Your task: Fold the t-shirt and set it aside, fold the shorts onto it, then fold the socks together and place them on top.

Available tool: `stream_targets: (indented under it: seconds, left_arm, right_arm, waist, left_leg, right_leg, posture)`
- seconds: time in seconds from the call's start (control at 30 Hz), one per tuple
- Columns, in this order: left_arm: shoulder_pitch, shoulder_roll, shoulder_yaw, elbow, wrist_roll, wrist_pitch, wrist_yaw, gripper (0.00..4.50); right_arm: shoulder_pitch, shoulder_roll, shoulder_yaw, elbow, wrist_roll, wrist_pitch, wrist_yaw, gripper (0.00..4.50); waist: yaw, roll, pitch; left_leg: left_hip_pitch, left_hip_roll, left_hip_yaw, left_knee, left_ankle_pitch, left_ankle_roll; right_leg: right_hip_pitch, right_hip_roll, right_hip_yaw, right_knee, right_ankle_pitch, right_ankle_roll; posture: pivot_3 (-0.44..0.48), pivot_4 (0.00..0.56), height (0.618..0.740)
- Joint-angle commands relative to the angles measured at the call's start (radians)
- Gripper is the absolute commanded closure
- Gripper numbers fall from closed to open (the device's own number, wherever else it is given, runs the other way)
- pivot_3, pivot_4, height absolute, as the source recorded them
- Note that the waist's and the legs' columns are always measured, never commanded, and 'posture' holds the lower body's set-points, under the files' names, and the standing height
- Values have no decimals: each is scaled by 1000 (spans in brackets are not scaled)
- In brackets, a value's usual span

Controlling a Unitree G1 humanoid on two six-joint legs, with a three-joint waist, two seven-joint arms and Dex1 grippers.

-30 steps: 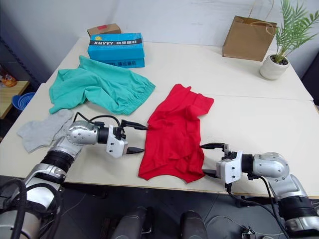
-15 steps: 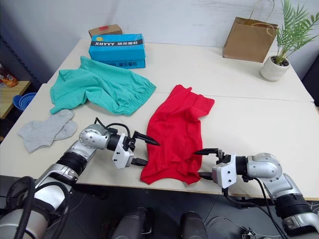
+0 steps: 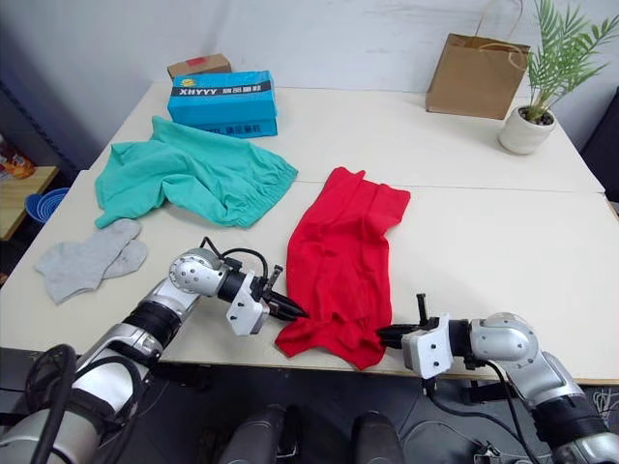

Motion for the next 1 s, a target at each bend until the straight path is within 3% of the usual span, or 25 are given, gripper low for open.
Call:
stream_targets:
  seconds: [0.03,0.13,0.4,0.57,0.7,0.83,1.0]
  left_arm:
    - [150,78,-10,-198,-140,194,-111,4492]
    - [234,125,33,-392,-244,374,-107,4492]
    - [375,239,88,-583,-249,511,-155,4492]
    - [456,297,125,-767,-325,721,-134,4492]
    - [438,325,172,-825,-414,984,-92,4492]
    - [314,326,271,-760,-559,1278,-63,4492]
    - [103,226,373,-567,-574,1453,79,4492]
  right_arm:
    - [83,-81,-50,-117,112,84,50,4500]
    - [141,-118,-97,-168,137,141,39,4500]
    - [351,-205,-173,-360,237,317,90,4500]
    - [443,-244,-245,-492,361,502,100,4500]
    - [345,-262,-302,-553,523,729,81,4500]
    - [110,-227,-296,-534,702,971,47,4500]
    - [-167,-81,-243,-371,675,1097,-40,4500]
  waist:
    - [-12,0,0]
    - [-19,0,1]
    - [8,1,3]
    - [12,1,3]
    - [9,2,4]
    - [10,2,6]
    - [15,2,7]
  left_leg:
    - [0,0,0,-1,0,0]
    - [0,2,-1,-1,0,-1]
    - [-2,2,-4,0,-4,0]
    - [-3,1,-5,-1,-5,-3]
    - [-3,2,-6,-1,-6,-1]
    - [-4,2,-6,-1,-6,0]
    - [-5,1,-7,-1,0,0]
  right_leg:
    - [0,1,0,0,0,0]
    - [1,2,0,-1,-1,-1]
    - [4,1,-1,-9,-1,-3]
    - [3,-1,-1,-10,-1,-3]
    - [3,0,-1,-10,-1,-3]
    - [2,0,-1,-11,-4,-7]
    - [1,0,-3,-10,-3,-5]
  posture:
    - [0,150,740]
    - [0,150,740]
    - [0,150,740]
    - [0,150,740]
    - [0,150,740]
    - [0,150,740]
    - [0,150,740]
